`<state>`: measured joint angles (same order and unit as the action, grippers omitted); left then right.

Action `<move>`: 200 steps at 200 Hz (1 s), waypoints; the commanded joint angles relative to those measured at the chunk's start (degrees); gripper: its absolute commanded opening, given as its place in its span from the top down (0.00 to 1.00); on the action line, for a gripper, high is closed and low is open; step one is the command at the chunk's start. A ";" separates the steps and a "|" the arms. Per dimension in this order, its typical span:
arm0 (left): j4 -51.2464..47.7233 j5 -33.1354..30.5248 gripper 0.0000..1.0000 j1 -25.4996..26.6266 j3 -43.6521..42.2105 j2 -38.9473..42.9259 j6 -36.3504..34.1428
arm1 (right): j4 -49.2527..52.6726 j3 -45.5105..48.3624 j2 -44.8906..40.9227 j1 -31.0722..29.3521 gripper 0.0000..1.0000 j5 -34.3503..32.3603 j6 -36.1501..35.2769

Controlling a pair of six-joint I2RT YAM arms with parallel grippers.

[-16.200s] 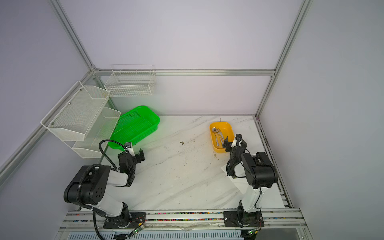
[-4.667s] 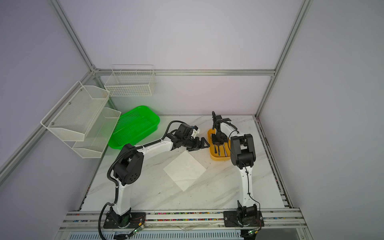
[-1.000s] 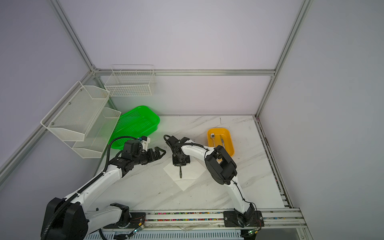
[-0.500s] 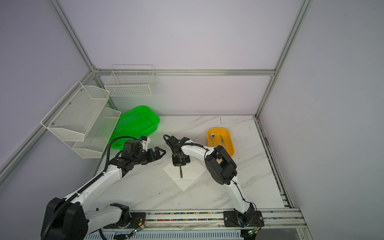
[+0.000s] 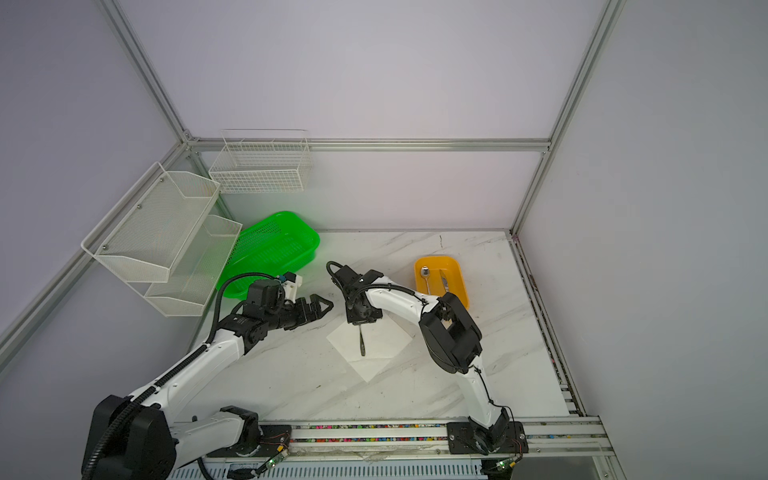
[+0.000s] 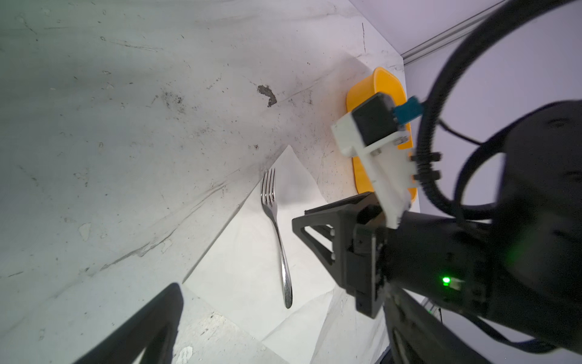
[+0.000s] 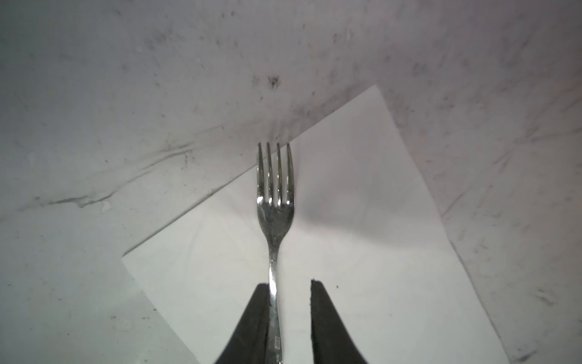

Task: Place the utensils on the paper napkin and roll it up
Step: 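Open the right gripper and move it back toward the yellow tray, then grasp the silver spoon in the yellow tray with the right gripper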

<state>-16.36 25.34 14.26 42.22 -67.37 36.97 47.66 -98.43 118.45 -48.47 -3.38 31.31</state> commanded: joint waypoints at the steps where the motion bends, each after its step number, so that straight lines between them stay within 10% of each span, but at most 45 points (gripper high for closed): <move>1: 1.55 2.78 0.05 -0.29 0.46 -1.32 0.86 | 2.28 0.65 -7.03 1.58 0.74 -12.96 3.00; 47: 2.63 2.79 0.05 3.28 5.22 -5.48 1.59 | 0.06 7.77 -18.08 7.88 0.71 -21.19 3.32; 111: 5.31 2.99 0.01 13.01 18.42 -18.20 3.77 | -9.39 19.59 -22.91 27.93 0.71 -1.77 -6.00; 200: 5.86 2.99 0.01 20.78 40.04 -38.44 8.99 | -9.51 8.10 -6.06 37.77 0.72 16.07 -16.10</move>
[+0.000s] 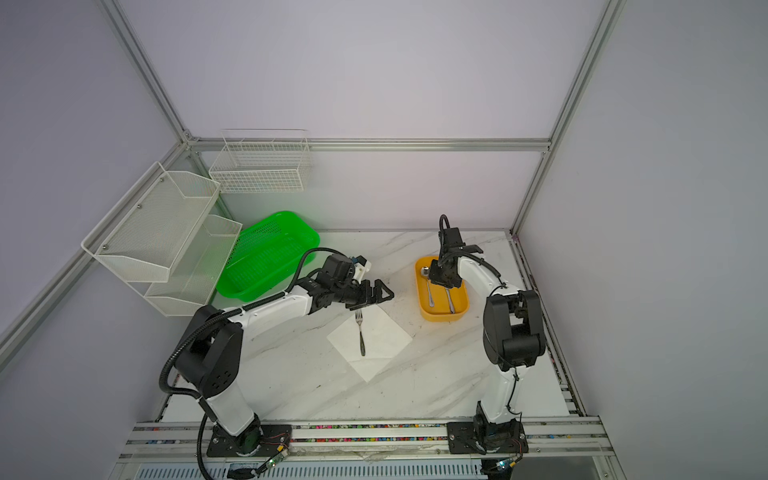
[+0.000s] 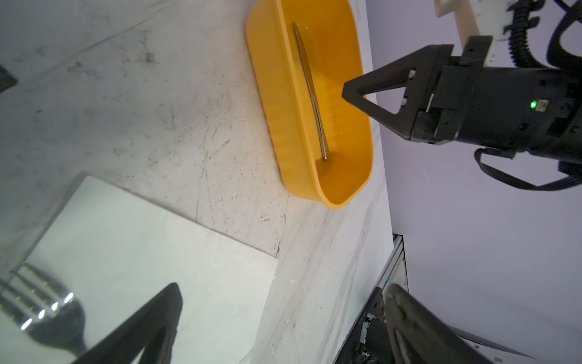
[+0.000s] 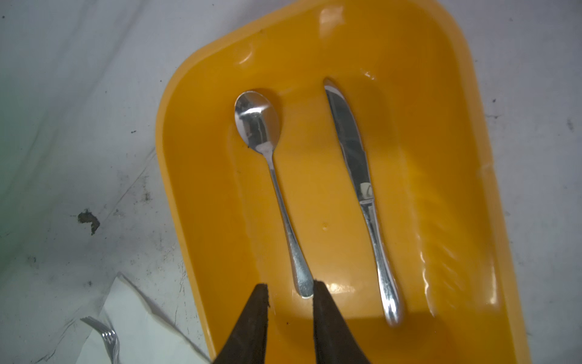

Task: Place the utensils on the paper napkin and roll it up
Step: 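Grasp the silver spoon in the yellow tray with the right gripper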

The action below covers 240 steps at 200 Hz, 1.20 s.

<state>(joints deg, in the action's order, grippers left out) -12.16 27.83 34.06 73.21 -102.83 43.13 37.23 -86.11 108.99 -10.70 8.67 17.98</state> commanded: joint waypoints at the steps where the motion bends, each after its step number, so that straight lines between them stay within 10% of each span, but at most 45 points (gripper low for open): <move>1: 1.64 0.48 0.01 0.99 9.31 -3.17 3.05 | 1.00 -4.41 3.59 -0.01 0.72 4.05 -2.77; 124: 1.78 1.96 0.01 2.05 19.70 -13.08 7.05 | 10.05 -17.87 17.65 -2.18 0.72 0.24 -7.38; 155: 2.34 1.96 0.01 2.06 19.61 -13.08 6.96 | 14.20 -22.07 20.90 -4.57 0.72 -10.60 -7.49; 240: 3.46 2.04 0.01 1.97 17.23 -12.12 7.07 | 19.05 -27.44 27.35 -5.31 0.74 -7.91 -6.17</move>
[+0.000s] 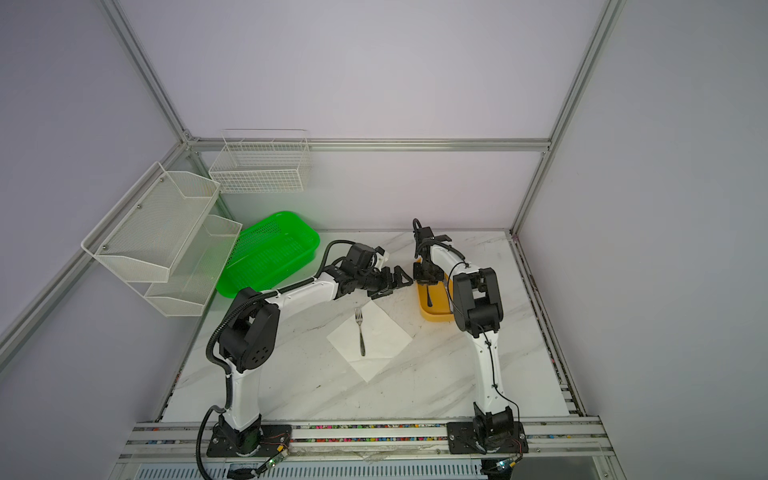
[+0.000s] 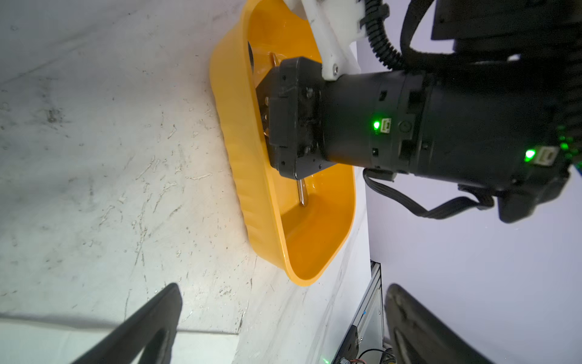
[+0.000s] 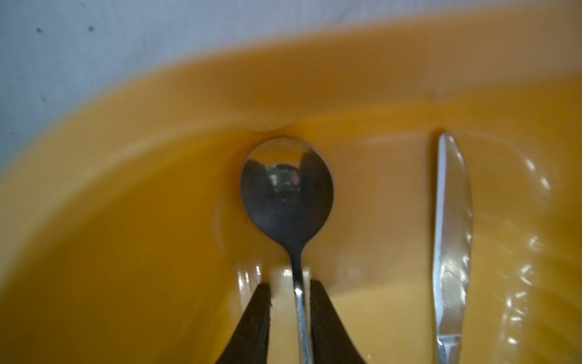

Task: Place the utensils on the paper napkin and roll it up
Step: 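Grasp the silver spoon in the yellow tray with the right gripper, then lift the spoon and carry it over the napkin beside the fork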

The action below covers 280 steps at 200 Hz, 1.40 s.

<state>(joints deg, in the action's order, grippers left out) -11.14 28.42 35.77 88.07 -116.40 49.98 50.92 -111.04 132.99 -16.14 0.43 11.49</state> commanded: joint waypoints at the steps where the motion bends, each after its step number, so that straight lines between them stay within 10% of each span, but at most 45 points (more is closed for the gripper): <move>1: 2.43 1.46 0.01 0.26 2.37 1.49 0.22 | 5.53 -2.64 3.51 0.14 0.75 0.39 0.26; 158: 3.43 0.85 0.01 0.27 -1.35 4.63 0.30 | 9.66 -2.61 10.23 0.67 0.84 0.64 -1.20; 280: 3.31 -4.88 0.01 -0.22 -9.03 12.81 -0.93 | 10.08 -3.93 -2.54 1.36 0.96 -0.95 -1.20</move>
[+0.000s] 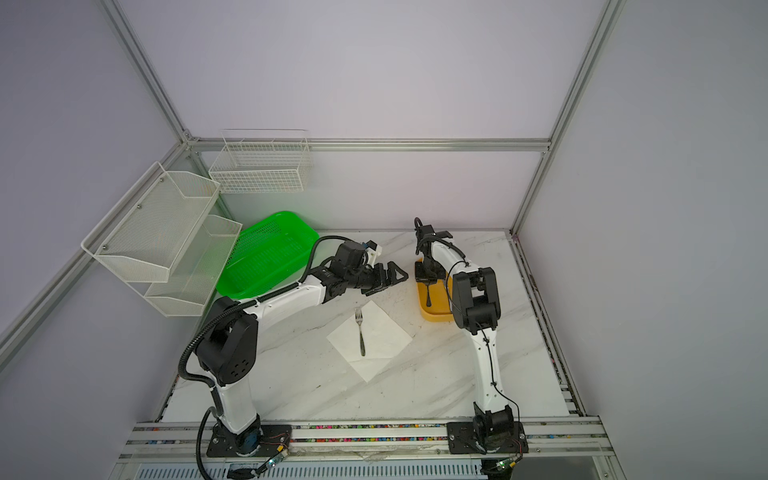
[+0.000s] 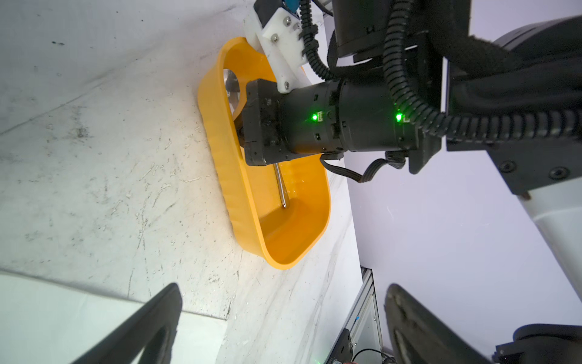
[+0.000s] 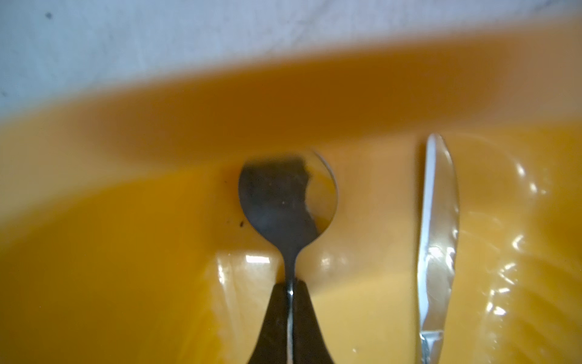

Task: Place the utensils on the paper napkin and roll it up
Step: 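Lift the spoon and carry it over the napkin beside the fork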

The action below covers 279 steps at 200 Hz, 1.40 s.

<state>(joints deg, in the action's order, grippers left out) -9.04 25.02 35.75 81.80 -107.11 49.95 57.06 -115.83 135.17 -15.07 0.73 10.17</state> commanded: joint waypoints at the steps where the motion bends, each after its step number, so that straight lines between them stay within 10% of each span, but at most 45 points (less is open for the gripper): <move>1: 1.21 -1.55 0.01 -0.17 -2.82 3.59 -0.91 | 3.98 0.86 -4.82 0.25 0.96 -1.26 0.11; 110: 4.38 -4.61 0.01 -0.15 -11.04 10.60 -0.18 | 3.81 7.06 -19.03 -1.39 0.95 5.50 0.41; 279: 4.39 -5.44 0.00 -9.75 -35.92 32.40 -1.16 | -19.44 34.39 -27.29 -20.25 0.94 20.22 15.68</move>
<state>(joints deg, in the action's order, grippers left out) -6.52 19.33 27.42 49.78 -78.37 49.95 42.35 -82.02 107.37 -33.63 19.53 22.72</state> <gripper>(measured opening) 0.998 0.061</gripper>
